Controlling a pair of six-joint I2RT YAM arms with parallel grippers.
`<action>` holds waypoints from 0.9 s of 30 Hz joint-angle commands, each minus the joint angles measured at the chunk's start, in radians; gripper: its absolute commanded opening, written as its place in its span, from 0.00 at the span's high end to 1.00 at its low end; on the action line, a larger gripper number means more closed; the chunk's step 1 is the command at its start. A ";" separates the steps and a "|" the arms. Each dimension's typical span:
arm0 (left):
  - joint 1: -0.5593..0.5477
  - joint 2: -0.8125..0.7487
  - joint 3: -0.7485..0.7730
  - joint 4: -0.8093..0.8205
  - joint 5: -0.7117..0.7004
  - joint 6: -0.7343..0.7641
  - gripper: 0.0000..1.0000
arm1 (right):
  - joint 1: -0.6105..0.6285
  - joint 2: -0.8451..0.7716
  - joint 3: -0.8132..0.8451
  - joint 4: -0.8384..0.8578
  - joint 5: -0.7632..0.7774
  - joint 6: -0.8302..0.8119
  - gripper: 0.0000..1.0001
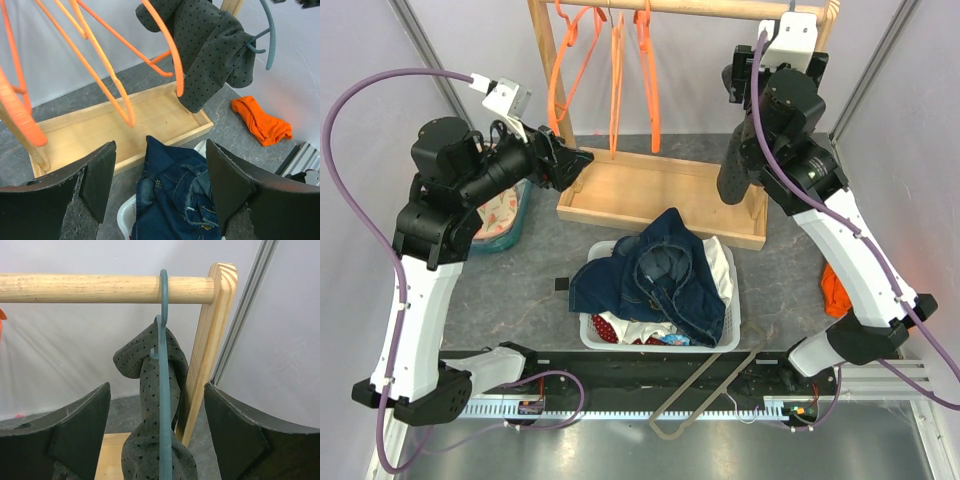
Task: Remove the skirt from the hanger
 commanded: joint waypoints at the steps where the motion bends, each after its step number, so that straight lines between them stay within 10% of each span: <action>1: -0.004 -0.009 -0.020 0.012 -0.018 0.053 0.22 | -0.036 -0.015 0.024 -0.005 -0.048 0.029 0.18; 10: -0.005 0.007 -0.036 0.015 -0.073 0.090 0.22 | -0.252 0.022 -0.011 -0.051 -0.249 0.162 0.17; 27: -0.005 -0.010 -0.095 0.040 -0.082 0.100 0.22 | -0.287 0.040 -0.071 -0.129 -0.476 0.334 0.23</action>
